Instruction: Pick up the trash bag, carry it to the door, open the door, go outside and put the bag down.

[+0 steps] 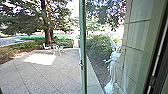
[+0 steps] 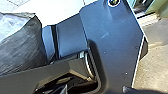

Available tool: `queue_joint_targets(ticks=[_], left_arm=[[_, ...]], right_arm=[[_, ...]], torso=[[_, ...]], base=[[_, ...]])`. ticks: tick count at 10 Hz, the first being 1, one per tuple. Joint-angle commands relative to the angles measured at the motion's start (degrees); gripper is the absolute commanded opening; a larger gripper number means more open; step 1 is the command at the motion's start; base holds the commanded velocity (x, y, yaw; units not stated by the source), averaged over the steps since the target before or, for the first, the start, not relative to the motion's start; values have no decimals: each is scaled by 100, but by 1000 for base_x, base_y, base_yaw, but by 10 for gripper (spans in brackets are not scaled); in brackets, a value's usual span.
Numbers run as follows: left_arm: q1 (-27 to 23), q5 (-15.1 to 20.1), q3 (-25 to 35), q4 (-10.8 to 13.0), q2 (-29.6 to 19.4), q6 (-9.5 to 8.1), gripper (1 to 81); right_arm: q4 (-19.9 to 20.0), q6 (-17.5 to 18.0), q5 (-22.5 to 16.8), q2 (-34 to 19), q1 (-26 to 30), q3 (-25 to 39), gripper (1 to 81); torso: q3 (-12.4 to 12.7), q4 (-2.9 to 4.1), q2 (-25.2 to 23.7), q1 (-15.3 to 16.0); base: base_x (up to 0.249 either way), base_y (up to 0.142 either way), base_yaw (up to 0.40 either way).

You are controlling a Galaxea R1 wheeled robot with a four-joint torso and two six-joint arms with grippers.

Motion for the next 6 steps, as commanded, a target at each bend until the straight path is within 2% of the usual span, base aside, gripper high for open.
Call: queue_joint_targets(ticks=[1,6], left_arm=[[-340,342,17,36,16,29,10],[-349,342,17,45,33,29,10]], right_arm=[[11,-8,-291,71,307,34,811],[20,-8,-247,71,280,43,811]], torso=[[0,0,0,1],[2,0,-4,1]], base=[[79,0,0],[88,0,0]])
